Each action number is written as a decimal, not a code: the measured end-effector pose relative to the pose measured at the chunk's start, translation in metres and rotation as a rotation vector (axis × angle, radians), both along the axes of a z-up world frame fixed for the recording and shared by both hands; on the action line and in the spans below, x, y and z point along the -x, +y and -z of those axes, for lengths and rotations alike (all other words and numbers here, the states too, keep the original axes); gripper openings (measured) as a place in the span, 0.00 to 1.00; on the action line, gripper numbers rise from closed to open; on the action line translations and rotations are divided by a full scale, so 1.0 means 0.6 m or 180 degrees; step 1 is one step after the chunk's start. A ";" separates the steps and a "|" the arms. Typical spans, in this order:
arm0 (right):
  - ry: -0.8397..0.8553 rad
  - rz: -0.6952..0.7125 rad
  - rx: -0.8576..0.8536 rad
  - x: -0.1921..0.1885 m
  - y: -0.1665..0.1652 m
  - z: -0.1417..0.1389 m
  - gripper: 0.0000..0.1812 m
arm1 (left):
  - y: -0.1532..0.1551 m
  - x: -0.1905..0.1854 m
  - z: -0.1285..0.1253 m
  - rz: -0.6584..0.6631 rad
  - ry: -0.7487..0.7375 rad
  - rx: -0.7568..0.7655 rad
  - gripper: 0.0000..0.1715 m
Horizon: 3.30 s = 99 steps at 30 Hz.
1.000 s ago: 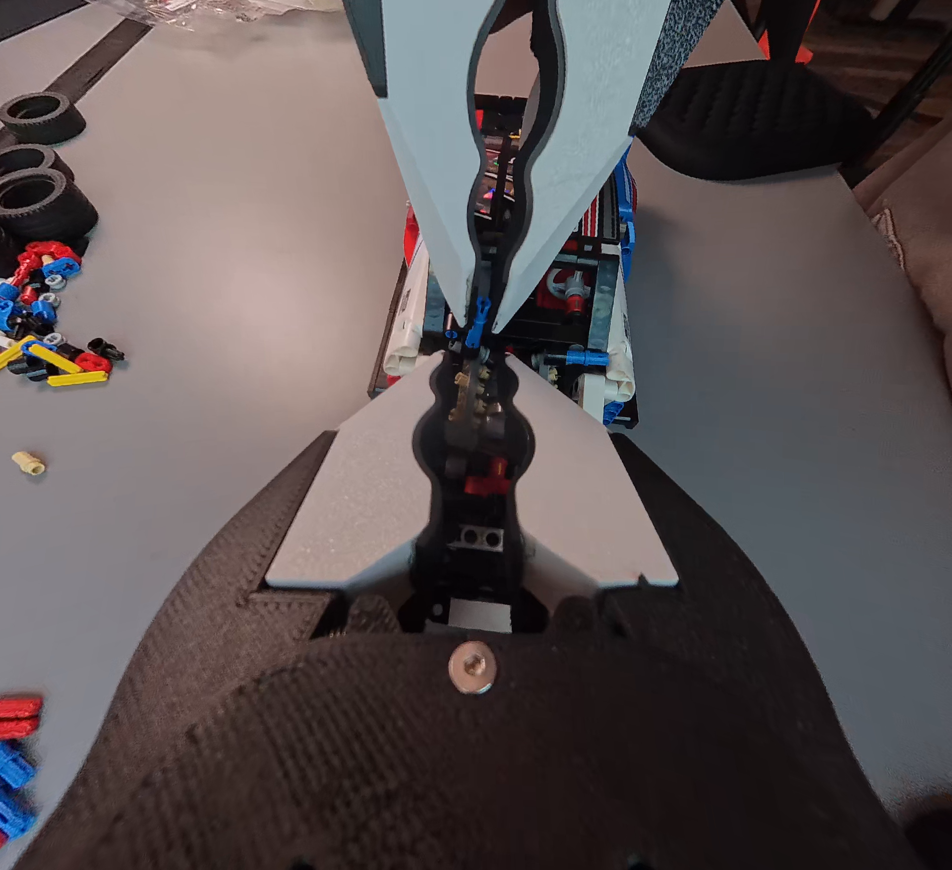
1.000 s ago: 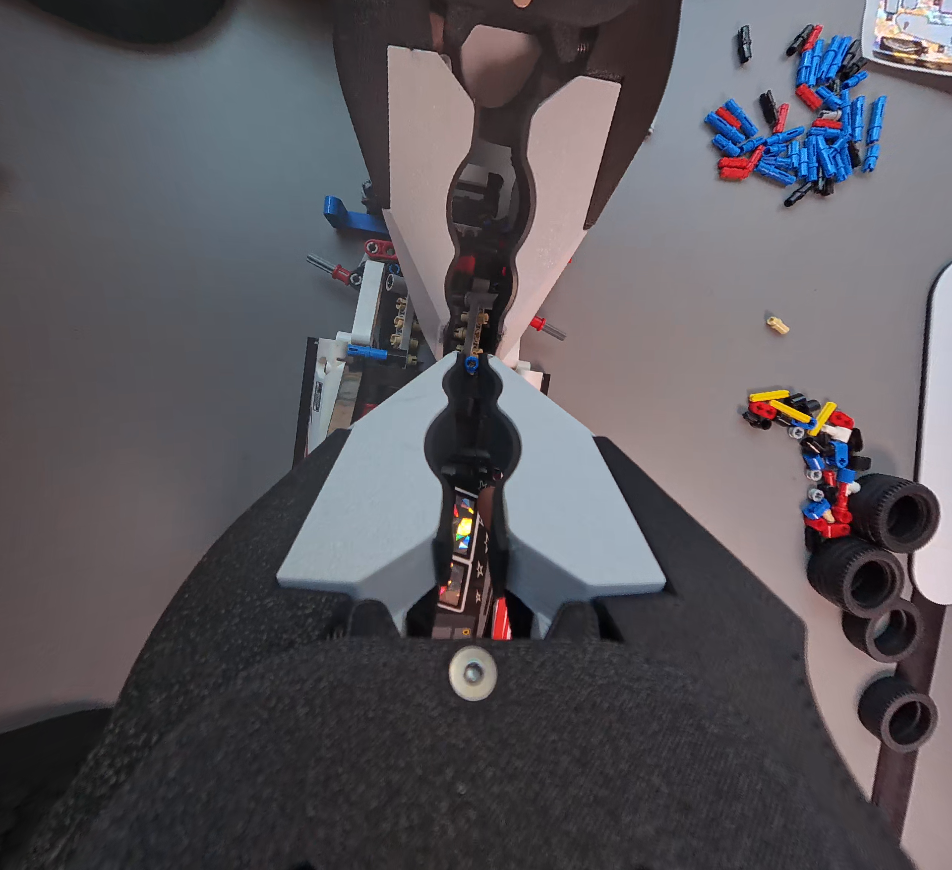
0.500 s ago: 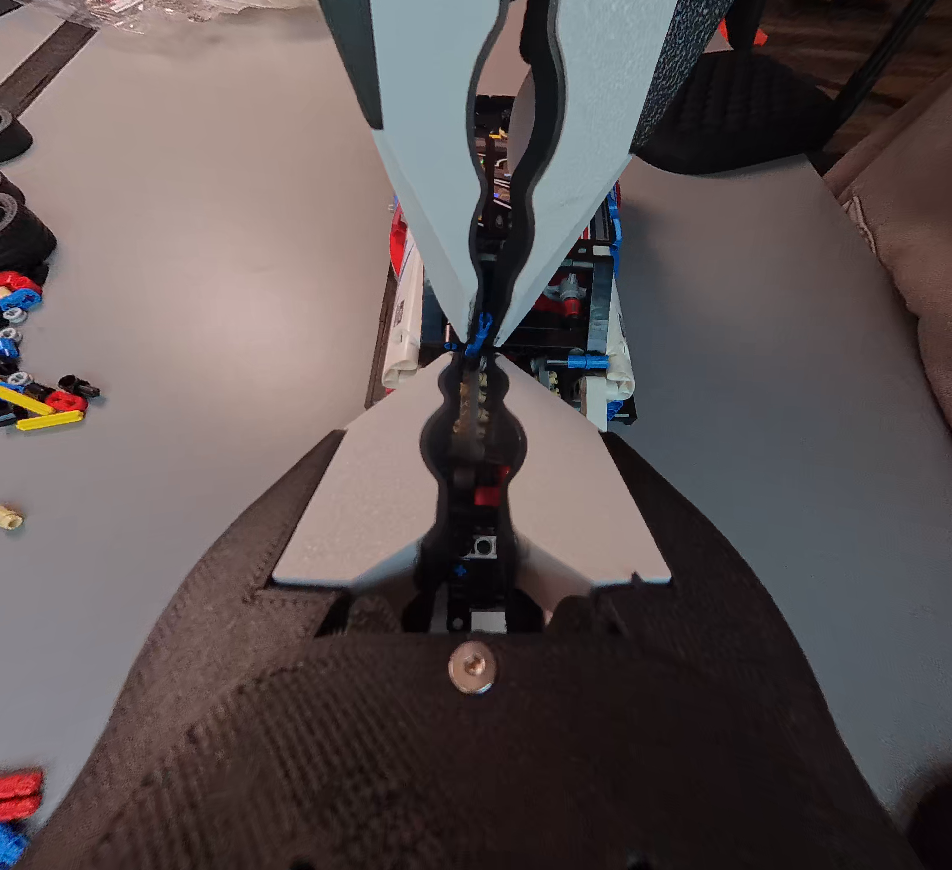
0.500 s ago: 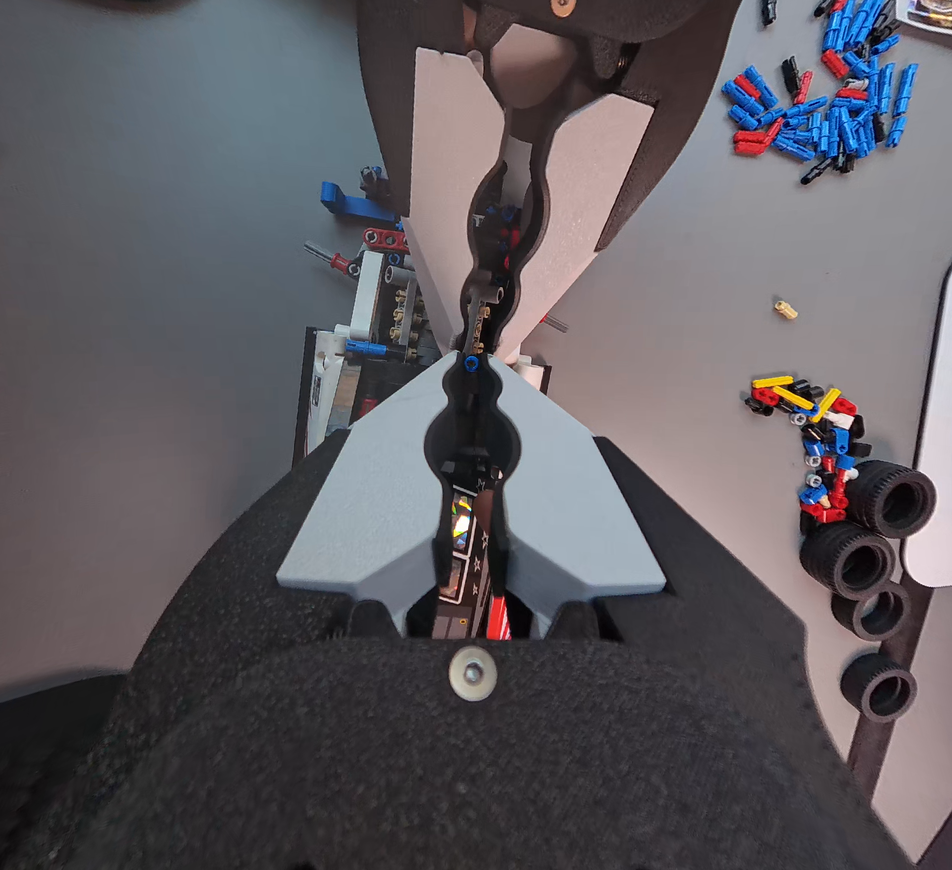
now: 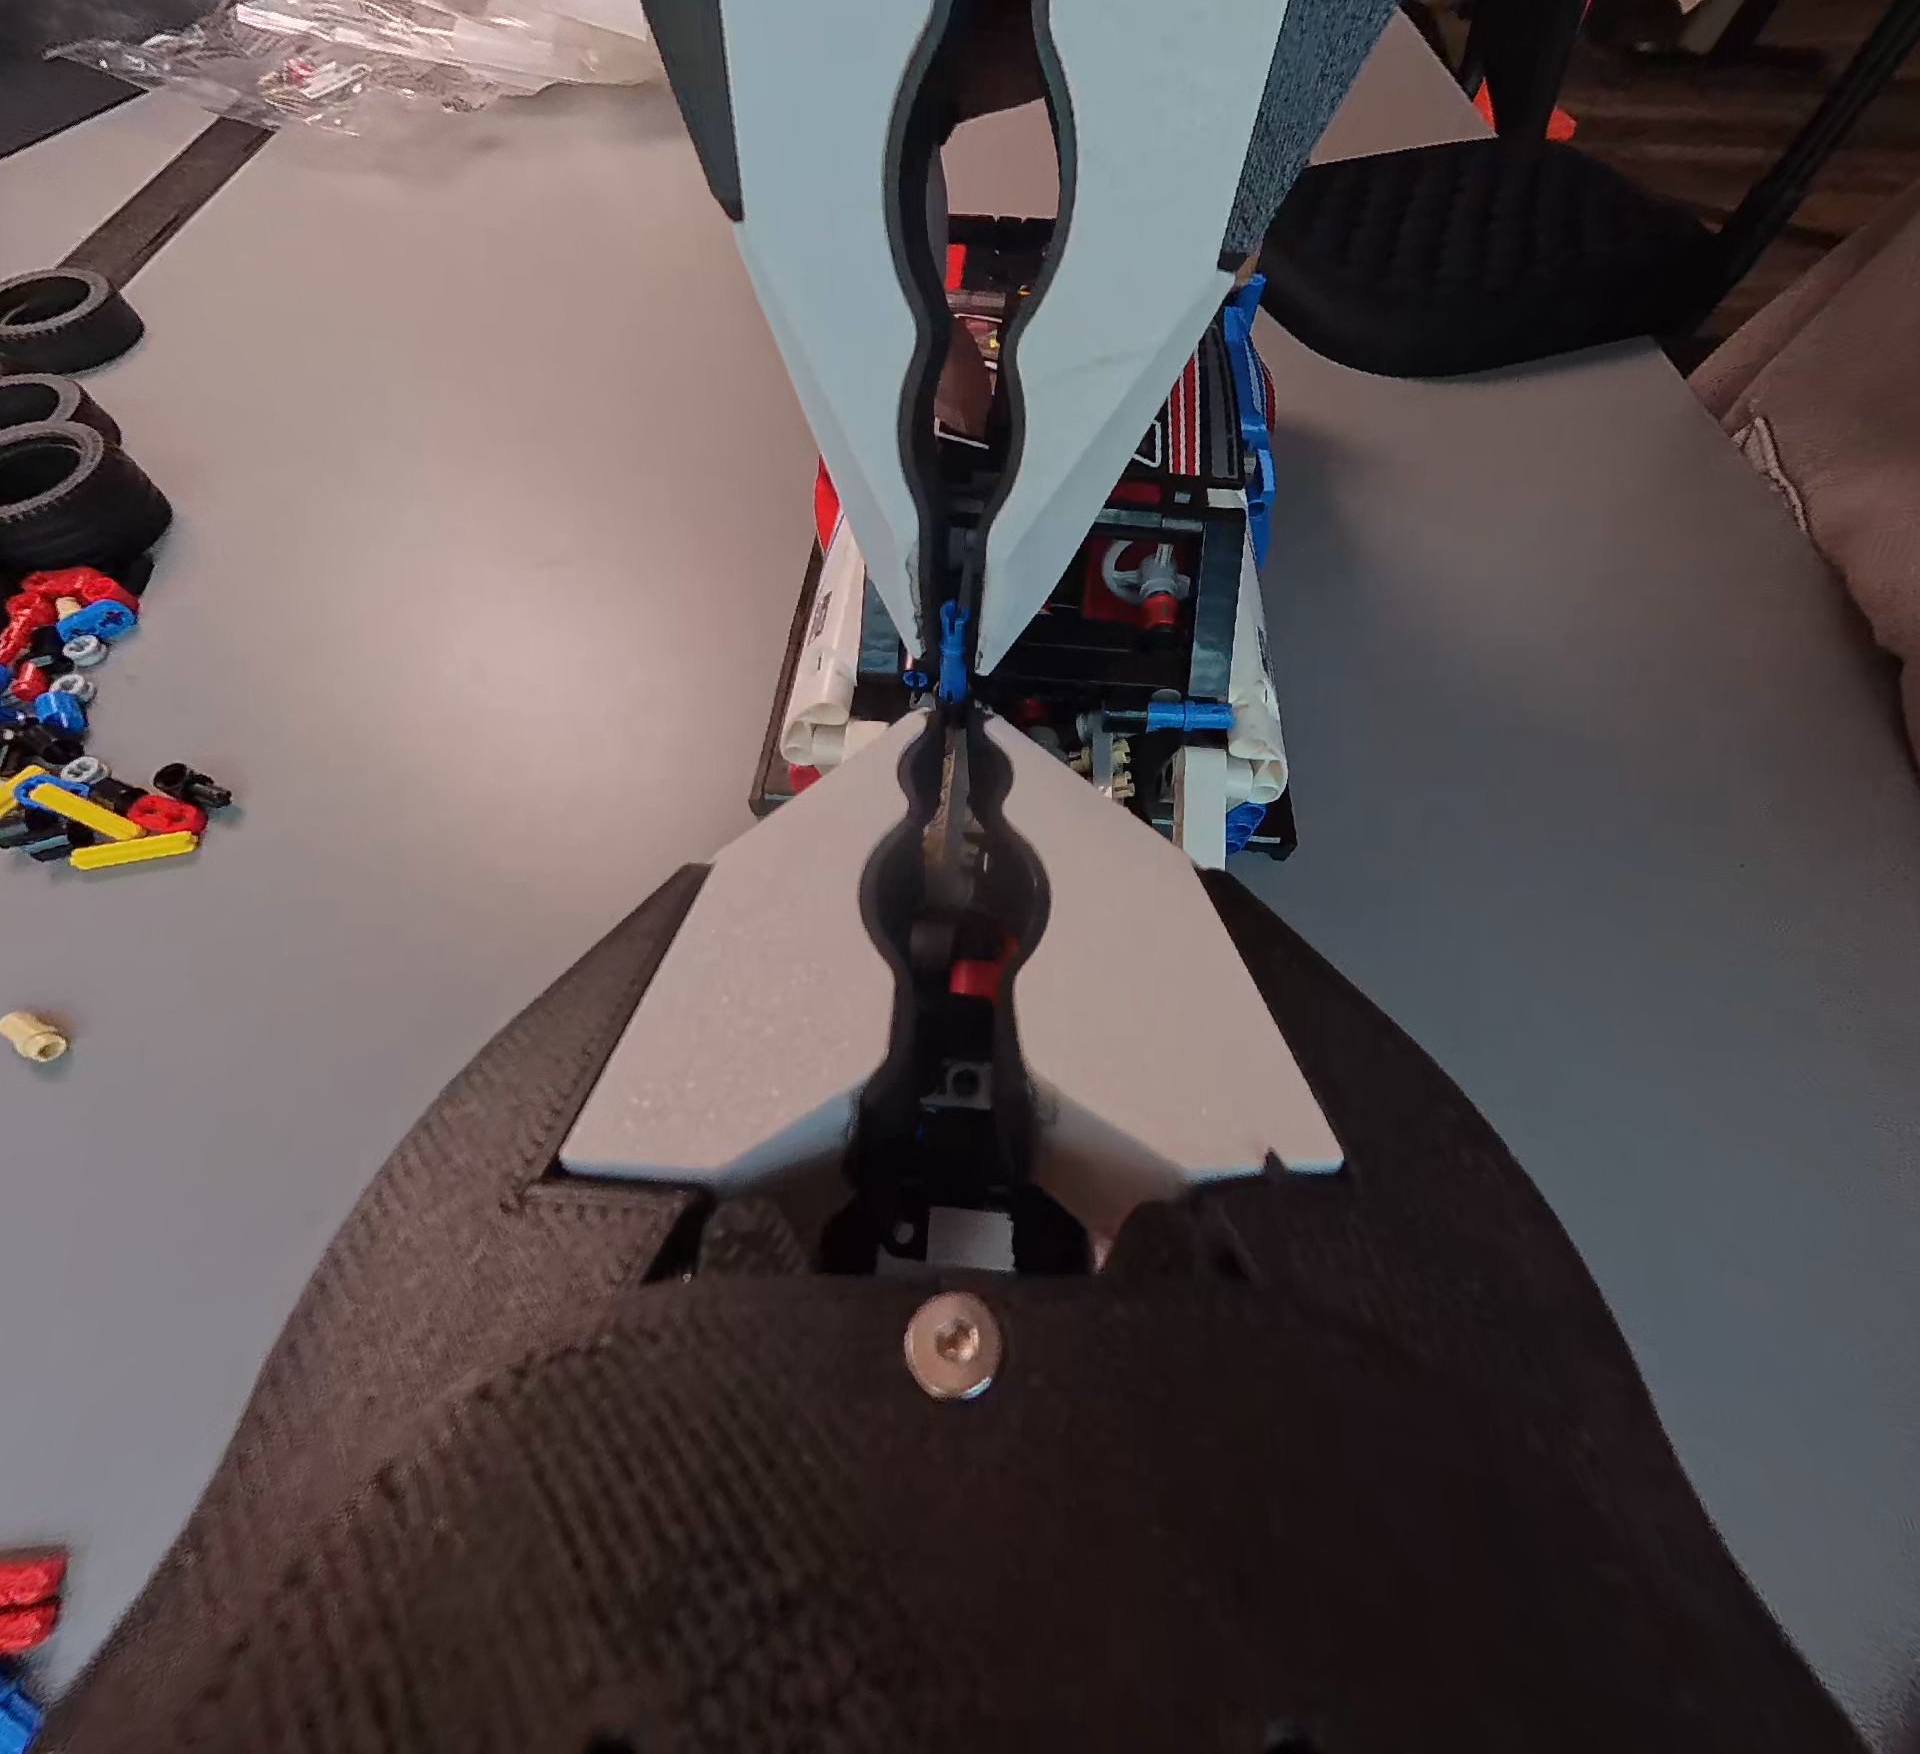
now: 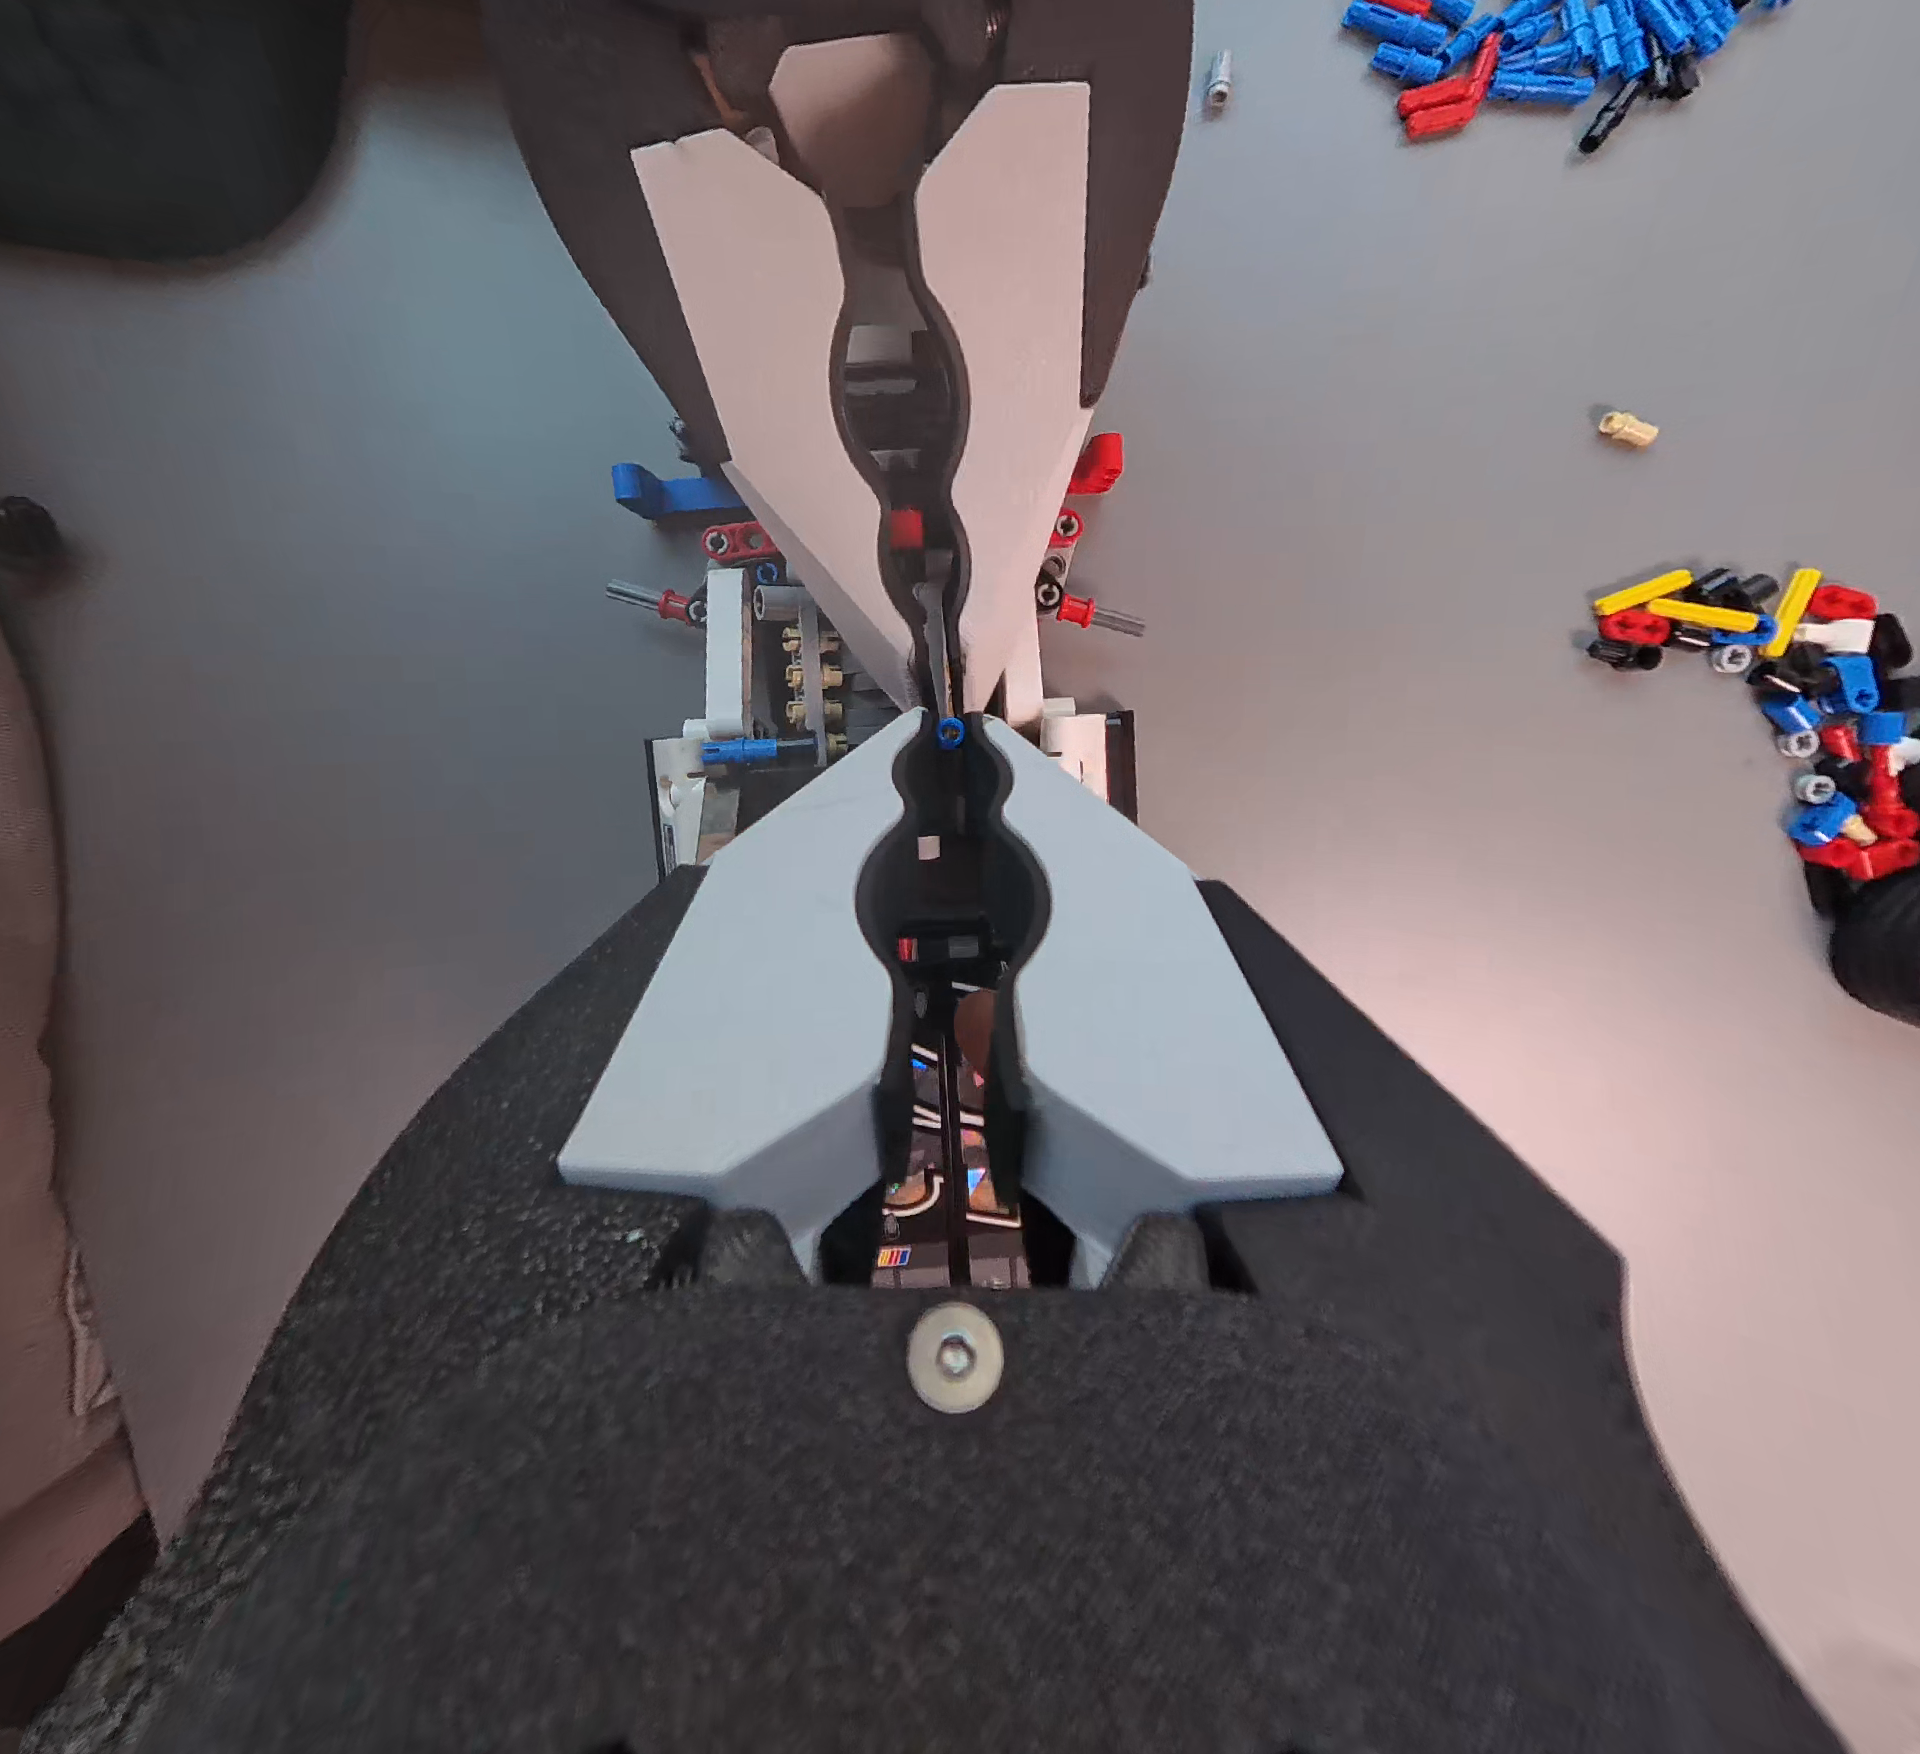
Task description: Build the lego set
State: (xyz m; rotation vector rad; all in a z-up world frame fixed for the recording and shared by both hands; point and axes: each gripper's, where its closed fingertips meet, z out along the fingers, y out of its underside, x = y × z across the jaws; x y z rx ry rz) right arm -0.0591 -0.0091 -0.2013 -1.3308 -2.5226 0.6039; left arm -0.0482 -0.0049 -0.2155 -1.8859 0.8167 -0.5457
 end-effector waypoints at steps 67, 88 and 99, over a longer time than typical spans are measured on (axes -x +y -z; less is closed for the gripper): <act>0.0435 -0.0270 0.0350 -0.036 0.017 -0.018 0.01 | 0.027 -0.047 -0.004 -0.0398 -0.0123 0.0182 0.03; 0.0198 -0.0106 0.0455 -0.040 0.020 -0.004 0.01 | 0.026 -0.052 -0.004 -0.0381 -0.0154 0.0161 0.04; 0.0240 -0.0373 0.0469 -0.049 0.020 -0.002 0.01 | 0.030 -0.056 -0.004 -0.0392 -0.0187 0.0176 0.03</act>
